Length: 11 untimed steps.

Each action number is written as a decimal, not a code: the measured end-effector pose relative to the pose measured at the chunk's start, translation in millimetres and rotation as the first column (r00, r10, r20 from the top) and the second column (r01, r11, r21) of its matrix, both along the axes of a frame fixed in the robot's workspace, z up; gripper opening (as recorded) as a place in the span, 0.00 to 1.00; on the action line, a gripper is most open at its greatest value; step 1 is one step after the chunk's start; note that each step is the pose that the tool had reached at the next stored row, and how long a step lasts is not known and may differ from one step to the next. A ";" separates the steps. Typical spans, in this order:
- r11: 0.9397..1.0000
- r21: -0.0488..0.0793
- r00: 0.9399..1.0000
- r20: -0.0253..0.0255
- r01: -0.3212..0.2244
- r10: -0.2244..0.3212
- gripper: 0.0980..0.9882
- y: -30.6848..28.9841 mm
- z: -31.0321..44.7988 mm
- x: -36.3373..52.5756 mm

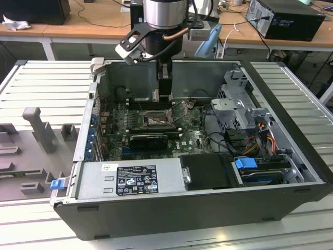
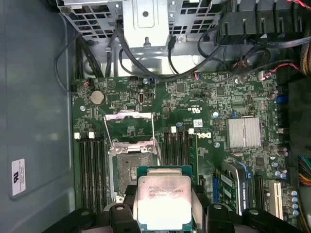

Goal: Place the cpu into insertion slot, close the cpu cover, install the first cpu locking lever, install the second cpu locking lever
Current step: 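Place the cpu into insertion slot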

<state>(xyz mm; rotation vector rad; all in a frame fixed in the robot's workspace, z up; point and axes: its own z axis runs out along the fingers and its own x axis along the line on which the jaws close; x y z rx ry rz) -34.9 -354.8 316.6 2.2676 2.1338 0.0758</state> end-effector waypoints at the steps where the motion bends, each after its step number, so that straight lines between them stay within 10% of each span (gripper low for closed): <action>1: 1.000 0.000 1.000 0.000 0.000 0.000 0.48 0.0 -2.4 0.0; 11: 0.999 0.000 0.999 0.000 0.035 -0.035 0.48 0.2 -19.1 -0.3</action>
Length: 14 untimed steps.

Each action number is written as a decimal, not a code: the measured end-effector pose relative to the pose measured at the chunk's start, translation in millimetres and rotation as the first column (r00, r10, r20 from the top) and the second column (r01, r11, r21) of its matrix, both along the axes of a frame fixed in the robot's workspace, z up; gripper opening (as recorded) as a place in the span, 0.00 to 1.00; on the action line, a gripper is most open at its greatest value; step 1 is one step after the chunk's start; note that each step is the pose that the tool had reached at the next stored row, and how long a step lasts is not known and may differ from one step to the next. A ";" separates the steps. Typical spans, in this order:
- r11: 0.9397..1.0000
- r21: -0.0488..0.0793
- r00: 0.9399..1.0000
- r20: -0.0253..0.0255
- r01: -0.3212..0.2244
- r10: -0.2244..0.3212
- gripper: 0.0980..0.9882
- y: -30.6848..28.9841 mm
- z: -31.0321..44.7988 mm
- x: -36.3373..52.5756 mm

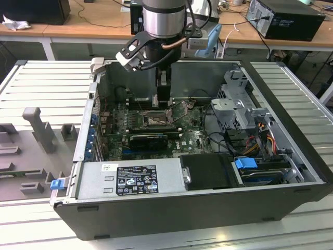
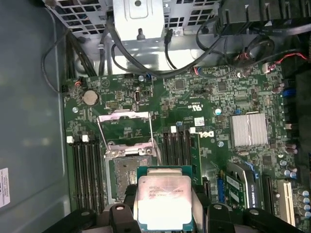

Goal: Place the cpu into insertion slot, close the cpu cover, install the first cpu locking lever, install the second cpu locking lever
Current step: 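Place the cpu into insertion slot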

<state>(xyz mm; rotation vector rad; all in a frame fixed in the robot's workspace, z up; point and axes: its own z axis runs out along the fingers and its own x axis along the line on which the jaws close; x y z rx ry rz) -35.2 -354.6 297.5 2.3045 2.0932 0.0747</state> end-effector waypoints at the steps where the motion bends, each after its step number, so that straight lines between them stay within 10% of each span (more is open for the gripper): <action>1: 1.000 0.000 1.000 0.000 -0.002 0.002 0.48 0.4 -3.4 -0.1; 4: 0.997 0.000 0.997 0.000 -0.081 0.081 0.48 1.2 -12.5 -0.1; 14: 0.997 0.000 0.997 0.000 -0.084 0.084 0.48 2.4 -23.6 -0.2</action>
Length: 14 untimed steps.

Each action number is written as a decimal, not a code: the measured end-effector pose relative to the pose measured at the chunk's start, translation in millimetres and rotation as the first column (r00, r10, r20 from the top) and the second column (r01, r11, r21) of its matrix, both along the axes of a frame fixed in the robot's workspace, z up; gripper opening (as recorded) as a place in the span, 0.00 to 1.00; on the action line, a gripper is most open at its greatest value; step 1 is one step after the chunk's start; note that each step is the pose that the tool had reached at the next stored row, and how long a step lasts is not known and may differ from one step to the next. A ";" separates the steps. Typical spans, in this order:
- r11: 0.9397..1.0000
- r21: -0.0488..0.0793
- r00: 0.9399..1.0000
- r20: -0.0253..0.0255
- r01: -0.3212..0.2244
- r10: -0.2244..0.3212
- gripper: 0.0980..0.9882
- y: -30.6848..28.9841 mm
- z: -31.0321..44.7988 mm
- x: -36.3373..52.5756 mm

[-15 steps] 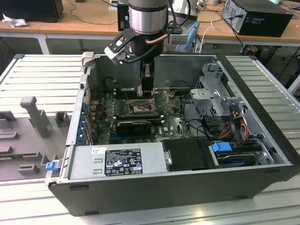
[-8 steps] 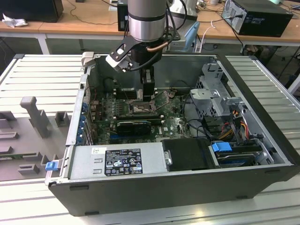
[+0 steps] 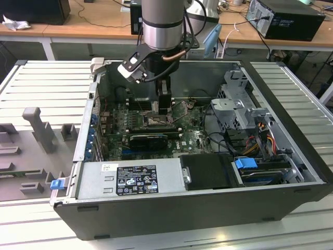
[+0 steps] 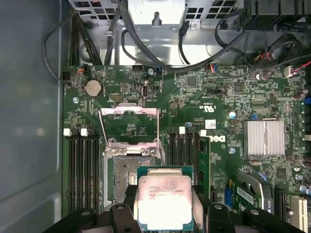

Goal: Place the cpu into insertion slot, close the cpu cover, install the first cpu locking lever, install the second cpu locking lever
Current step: 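Place the cpu into insertion slot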

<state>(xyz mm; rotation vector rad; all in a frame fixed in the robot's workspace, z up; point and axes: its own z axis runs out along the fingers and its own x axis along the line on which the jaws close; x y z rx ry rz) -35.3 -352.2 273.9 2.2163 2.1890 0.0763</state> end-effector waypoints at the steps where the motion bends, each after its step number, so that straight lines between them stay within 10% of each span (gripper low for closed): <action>1: 1.000 0.000 1.000 0.000 0.000 0.000 0.48 0.1 -1.7 0.0; 14: 1.000 0.000 1.000 0.000 -0.001 0.001 0.48 0.3 -14.7 0.0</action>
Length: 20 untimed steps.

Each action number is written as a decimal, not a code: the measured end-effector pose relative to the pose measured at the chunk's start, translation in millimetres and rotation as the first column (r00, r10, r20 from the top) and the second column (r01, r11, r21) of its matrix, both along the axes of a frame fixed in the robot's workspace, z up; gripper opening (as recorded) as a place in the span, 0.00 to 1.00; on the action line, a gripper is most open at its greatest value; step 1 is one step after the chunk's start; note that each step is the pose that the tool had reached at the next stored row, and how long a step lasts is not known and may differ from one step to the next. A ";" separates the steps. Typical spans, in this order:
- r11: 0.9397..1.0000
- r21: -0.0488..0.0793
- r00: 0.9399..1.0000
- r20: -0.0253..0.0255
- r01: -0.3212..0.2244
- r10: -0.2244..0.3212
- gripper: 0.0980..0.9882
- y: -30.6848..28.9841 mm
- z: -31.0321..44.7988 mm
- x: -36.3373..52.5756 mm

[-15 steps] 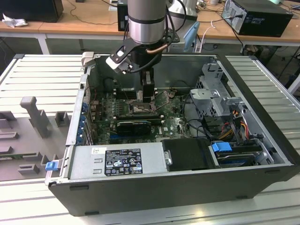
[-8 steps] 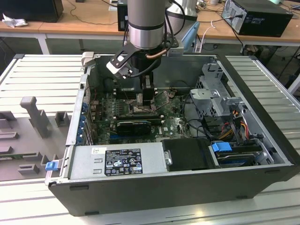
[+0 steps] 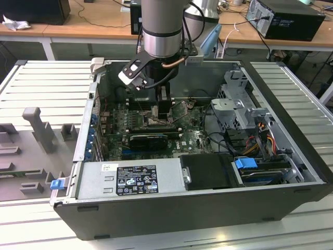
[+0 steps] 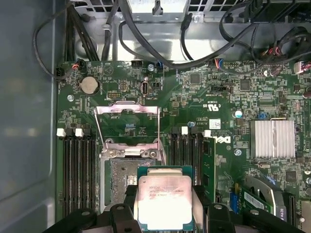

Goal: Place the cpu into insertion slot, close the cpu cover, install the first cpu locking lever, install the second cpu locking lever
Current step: 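Place the cpu into insertion slot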

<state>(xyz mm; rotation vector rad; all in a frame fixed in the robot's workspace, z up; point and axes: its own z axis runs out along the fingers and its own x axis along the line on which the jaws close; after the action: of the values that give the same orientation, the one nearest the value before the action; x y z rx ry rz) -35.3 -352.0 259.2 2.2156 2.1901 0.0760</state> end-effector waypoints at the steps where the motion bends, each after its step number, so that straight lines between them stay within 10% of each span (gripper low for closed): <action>1: 1.000 0.000 1.000 0.000 0.000 0.000 0.48 0.0 -0.9 0.0; 20: 1.000 0.000 1.000 -0.001 -0.001 0.001 0.48 21.7 -29.1 -0.3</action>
<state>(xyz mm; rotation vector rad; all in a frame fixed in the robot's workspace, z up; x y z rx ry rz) -35.6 -330.3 230.1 2.2149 2.1918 0.0746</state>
